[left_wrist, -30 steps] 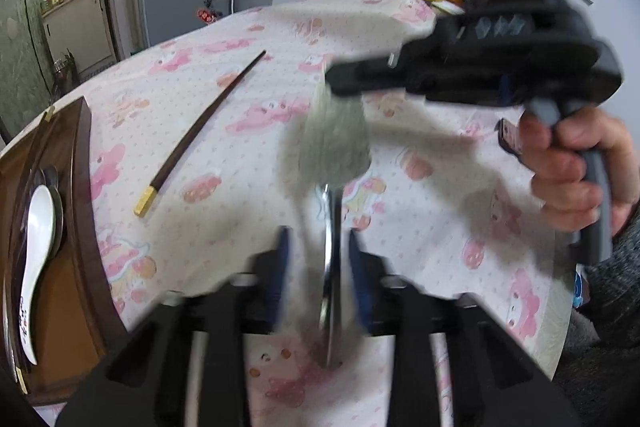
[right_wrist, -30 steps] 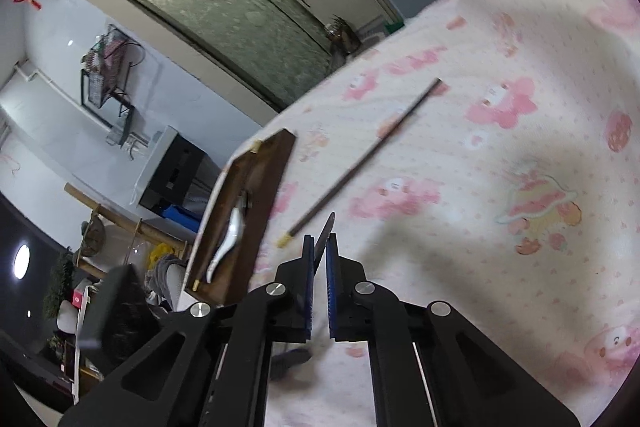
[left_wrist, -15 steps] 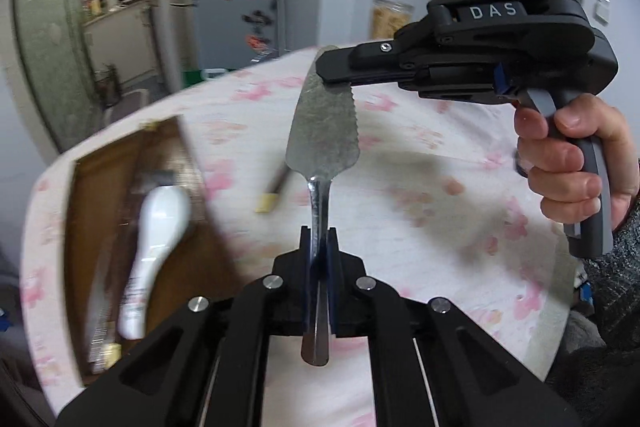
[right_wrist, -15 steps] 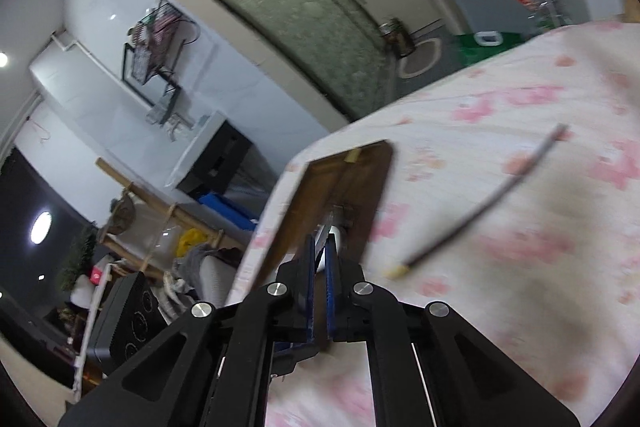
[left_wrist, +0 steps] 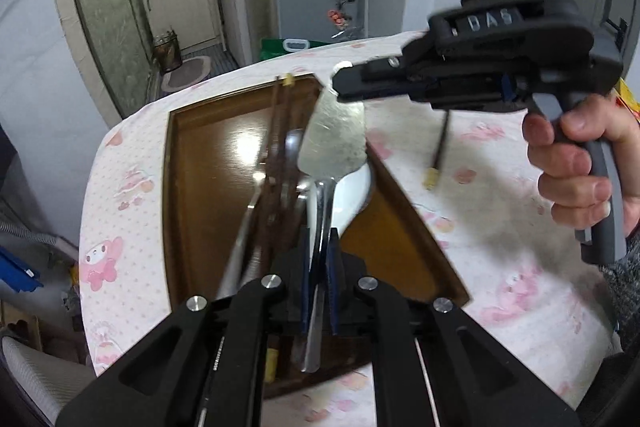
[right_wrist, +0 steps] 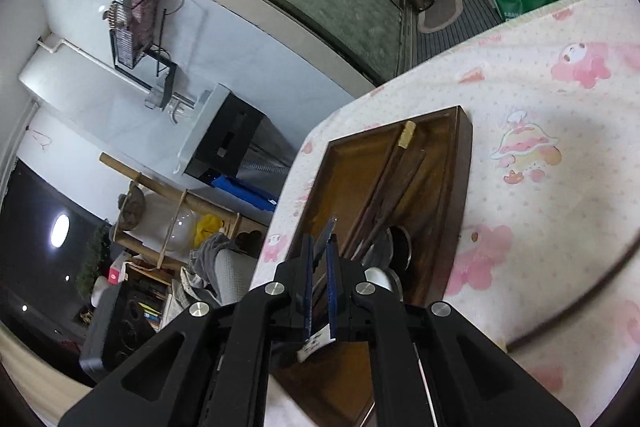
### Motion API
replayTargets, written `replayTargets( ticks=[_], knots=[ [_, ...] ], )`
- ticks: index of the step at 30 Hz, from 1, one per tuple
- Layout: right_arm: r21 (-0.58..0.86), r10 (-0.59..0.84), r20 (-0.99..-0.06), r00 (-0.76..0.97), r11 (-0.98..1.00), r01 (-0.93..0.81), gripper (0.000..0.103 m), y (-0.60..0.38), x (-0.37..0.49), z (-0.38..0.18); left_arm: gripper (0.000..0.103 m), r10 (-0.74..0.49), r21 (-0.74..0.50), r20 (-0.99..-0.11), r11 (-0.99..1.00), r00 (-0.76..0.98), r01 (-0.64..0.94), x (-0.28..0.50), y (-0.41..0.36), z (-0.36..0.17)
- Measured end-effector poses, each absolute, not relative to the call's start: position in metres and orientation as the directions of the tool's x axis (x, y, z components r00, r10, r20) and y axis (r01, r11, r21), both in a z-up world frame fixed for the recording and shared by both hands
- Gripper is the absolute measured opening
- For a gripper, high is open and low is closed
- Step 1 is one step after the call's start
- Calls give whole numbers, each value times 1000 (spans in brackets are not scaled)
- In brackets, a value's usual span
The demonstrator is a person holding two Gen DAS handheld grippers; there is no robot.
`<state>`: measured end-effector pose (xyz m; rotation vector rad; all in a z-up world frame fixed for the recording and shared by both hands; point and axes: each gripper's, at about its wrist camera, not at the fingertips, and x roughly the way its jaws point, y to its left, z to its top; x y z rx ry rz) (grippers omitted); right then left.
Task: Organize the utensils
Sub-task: 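Carry the cake server into the tray and open the left gripper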
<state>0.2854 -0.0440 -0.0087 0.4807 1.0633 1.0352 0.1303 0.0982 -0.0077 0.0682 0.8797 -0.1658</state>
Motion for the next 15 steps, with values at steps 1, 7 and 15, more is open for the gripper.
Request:
replayTargets(
  ticks=[1, 7, 15],
  knots=[
    [755, 870, -483, 102, 472, -455, 7, -41, 287, -13, 10, -116, -8, -773, 985, 624, 174, 132, 101, -10],
    [735, 855, -512, 84, 486, -472, 8, -27, 286, -25, 10, -107, 2, -783, 985, 613, 175, 133, 105, -22],
    [684, 825, -555, 102, 523, -509, 25, -22, 278, -23, 27, -95, 5, -770, 988, 631, 154, 128, 104, -20]
  ],
)
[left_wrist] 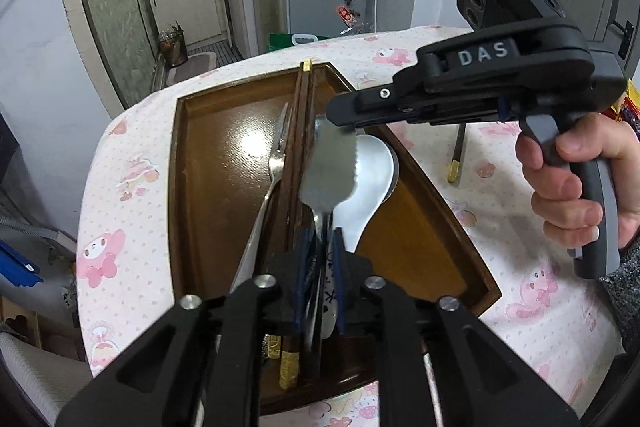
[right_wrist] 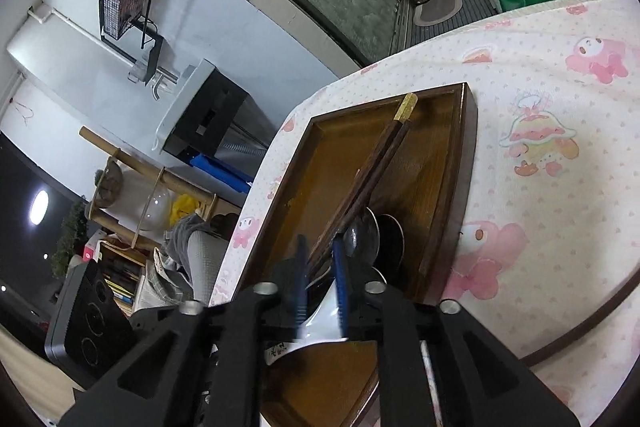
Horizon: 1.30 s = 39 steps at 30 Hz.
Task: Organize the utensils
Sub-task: 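Carry the cake server into the tray and open the left gripper, then move the left gripper to the last dark chopstick and grasp it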
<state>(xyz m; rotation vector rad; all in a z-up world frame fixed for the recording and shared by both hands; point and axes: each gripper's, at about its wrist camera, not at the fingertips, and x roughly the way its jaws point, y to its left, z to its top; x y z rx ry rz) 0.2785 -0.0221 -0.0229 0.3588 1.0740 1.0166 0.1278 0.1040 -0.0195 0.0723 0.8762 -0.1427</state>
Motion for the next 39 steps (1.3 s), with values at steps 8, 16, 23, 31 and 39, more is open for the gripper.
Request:
replayTargets(
  ticks=[8, 16, 23, 31, 39],
  knots=[
    [666, 829, -539, 148, 527, -528, 57, -52, 269, -3, 61, -87, 13, -727, 990, 681, 141, 112, 99, -3],
    [634, 805, -540, 248, 582, -509, 68, -129, 270, 15, 74, -203, -28, -711, 965, 673, 261, 121, 42, 8],
    [583, 748, -585, 312, 656, -480, 76, -196, 286, 10, 83, -233, -10, -780, 932, 580, 361, 166, -26, -17],
    [586, 731, -591, 340, 679, -442, 81, -241, 298, -3, 87, -216, -11, -821, 931, 529, 364, 209, -51, -37],
    [610, 730, -592, 342, 683, -402, 81, -253, 306, -15, 88, -172, 9, -853, 939, 493, 344, 225, -55, -57]
  ],
)
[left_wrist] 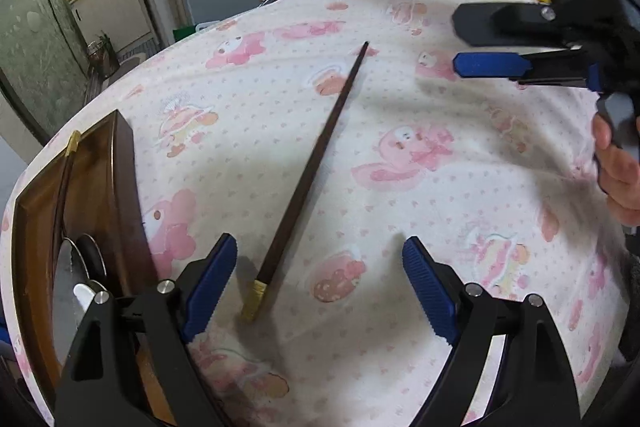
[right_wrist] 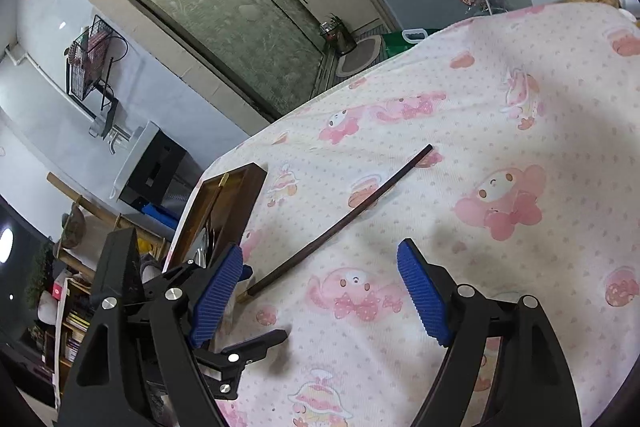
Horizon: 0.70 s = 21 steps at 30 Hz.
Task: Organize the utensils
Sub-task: 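Move the left gripper to the last dark chopstick and grasp it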
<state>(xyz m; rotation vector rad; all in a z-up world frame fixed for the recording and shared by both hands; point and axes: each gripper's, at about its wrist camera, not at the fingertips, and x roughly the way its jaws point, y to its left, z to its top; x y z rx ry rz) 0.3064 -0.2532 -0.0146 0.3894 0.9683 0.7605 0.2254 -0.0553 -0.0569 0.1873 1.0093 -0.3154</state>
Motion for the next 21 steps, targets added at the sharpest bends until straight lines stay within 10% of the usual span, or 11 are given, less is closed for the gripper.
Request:
replayTargets(
  ticks=[13, 21],
  knots=[
    [646, 761, -573, 305, 648, -404, 81, -233, 296, -19, 91, -171, -5, -860, 945, 480, 327, 228, -55, -58],
    [655, 752, -578, 316, 659, -370, 81, -236, 302, -28, 9, -194, -11, -853, 935, 484, 354, 216, -59, -49]
  ],
)
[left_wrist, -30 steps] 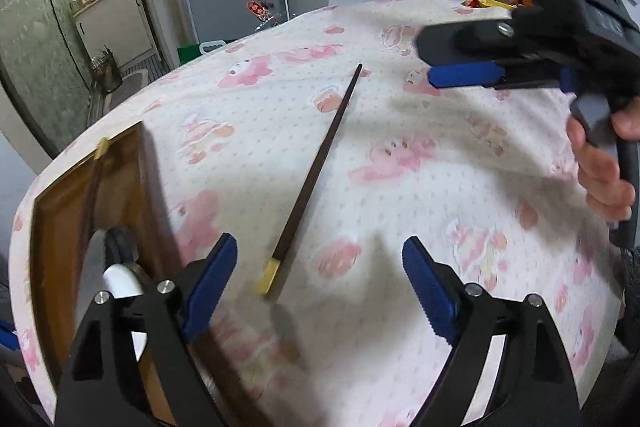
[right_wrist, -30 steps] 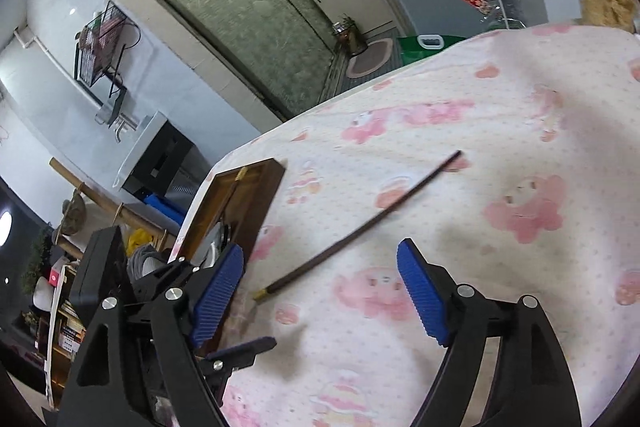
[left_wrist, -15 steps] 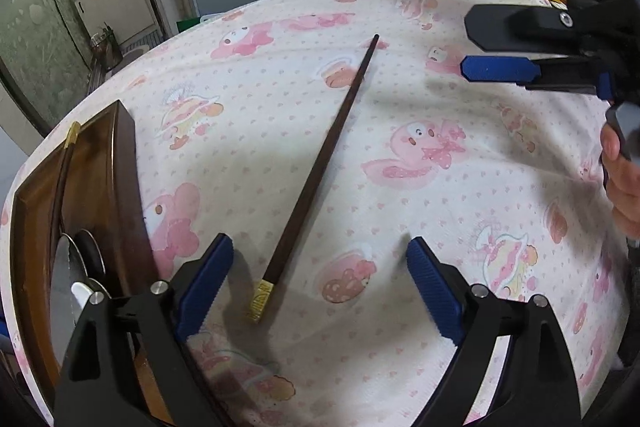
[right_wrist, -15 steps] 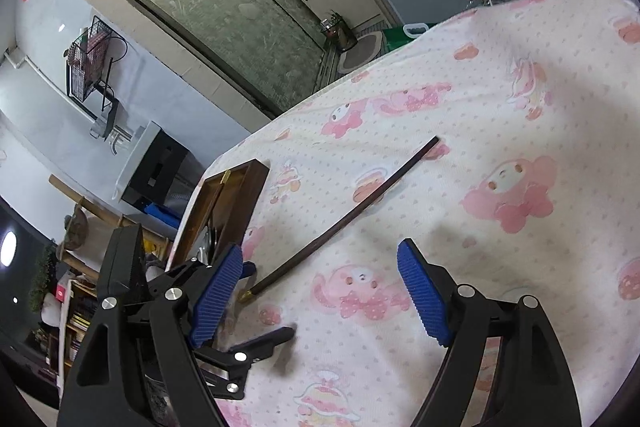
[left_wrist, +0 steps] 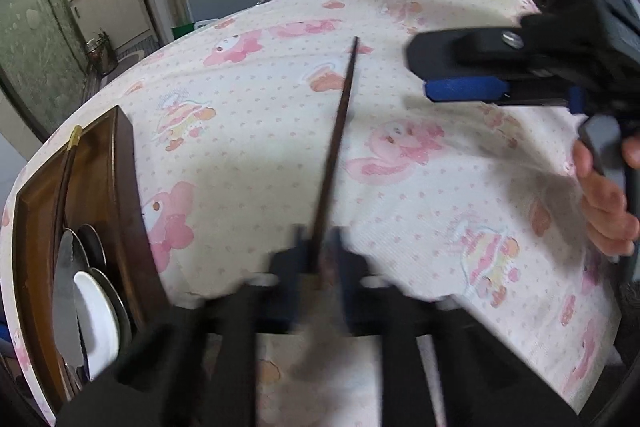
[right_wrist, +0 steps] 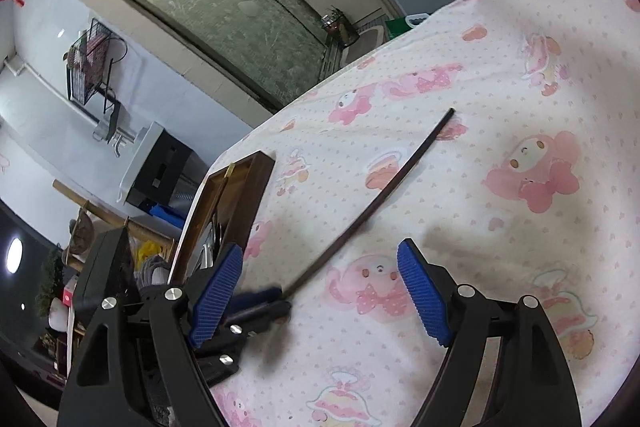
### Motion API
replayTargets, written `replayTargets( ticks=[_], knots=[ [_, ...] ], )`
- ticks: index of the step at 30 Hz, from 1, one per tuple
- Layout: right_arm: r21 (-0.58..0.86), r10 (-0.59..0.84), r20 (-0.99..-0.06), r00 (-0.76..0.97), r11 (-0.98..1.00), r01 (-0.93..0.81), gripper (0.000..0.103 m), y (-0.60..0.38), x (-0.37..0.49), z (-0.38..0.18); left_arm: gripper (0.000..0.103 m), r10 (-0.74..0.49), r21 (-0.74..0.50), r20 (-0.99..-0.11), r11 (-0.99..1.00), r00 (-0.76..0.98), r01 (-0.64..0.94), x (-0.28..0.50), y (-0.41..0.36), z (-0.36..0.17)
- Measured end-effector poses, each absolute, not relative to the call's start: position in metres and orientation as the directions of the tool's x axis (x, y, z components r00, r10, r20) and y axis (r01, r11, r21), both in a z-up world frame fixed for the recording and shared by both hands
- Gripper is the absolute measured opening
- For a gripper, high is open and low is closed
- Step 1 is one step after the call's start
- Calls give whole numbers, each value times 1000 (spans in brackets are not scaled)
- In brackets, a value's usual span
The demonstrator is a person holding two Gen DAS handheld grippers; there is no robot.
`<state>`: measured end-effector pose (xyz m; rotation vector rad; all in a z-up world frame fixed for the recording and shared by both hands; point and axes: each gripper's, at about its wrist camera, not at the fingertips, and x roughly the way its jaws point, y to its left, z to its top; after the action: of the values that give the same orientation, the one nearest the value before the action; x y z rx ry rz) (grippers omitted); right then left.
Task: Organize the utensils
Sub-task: 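Move the left gripper to the last dark chopstick and grasp it, then lay the chopstick in the tray and open the left gripper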
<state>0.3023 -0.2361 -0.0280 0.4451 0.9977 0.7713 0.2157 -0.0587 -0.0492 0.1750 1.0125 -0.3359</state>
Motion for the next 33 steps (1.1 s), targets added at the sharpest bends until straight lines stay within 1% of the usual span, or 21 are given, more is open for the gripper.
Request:
replayTargets(
  ticks=[7, 14, 15, 16, 17, 18, 19, 20, 21, 27, 33],
  knots=[
    [679, 746, -585, 318, 665, -311, 81, -242, 313, -46, 7, -201, -13, -847, 934, 492, 358, 209, -63, -47],
    [707, 763, -575, 295, 645, -290, 81, -228, 320, -50, 7, -251, -40, -817, 923, 519, 383, 185, -65, -33],
    [709, 763, -576, 293, 645, -285, 76, -226, 322, -51, 7, -261, -46, -814, 920, 519, 390, 182, -65, -31],
    [710, 764, -578, 289, 644, -284, 62, -222, 323, -52, 7, -266, -48, -811, 918, 521, 393, 179, -65, -30],
    [702, 757, -586, 290, 652, -286, 55, -219, 324, -52, 7, -268, -49, -811, 917, 520, 397, 176, -66, -29],
    [687, 743, -601, 294, 668, -287, 43, -216, 324, -52, 7, -274, -50, -810, 914, 519, 404, 173, -66, -29],
    [681, 738, -606, 297, 674, -287, 27, -213, 325, -52, 7, -274, -49, -808, 913, 522, 404, 170, -65, -28],
    [673, 732, -610, 304, 681, -289, 20, -212, 324, -52, 7, -273, -46, -807, 913, 523, 405, 169, -64, -28],
    [666, 728, -610, 313, 685, -295, 15, -210, 323, -50, 7, -278, -50, -803, 913, 527, 405, 166, -62, -27],
    [619, 717, -612, 334, 697, -363, 15, -191, 308, -33, 7, -288, -65, -786, 919, 548, 390, 153, -47, -24],
    [607, 732, -606, 310, 678, -415, 15, -156, 298, -19, 6, -274, -72, -761, 936, 588, 344, 133, -18, -12]
  ],
)
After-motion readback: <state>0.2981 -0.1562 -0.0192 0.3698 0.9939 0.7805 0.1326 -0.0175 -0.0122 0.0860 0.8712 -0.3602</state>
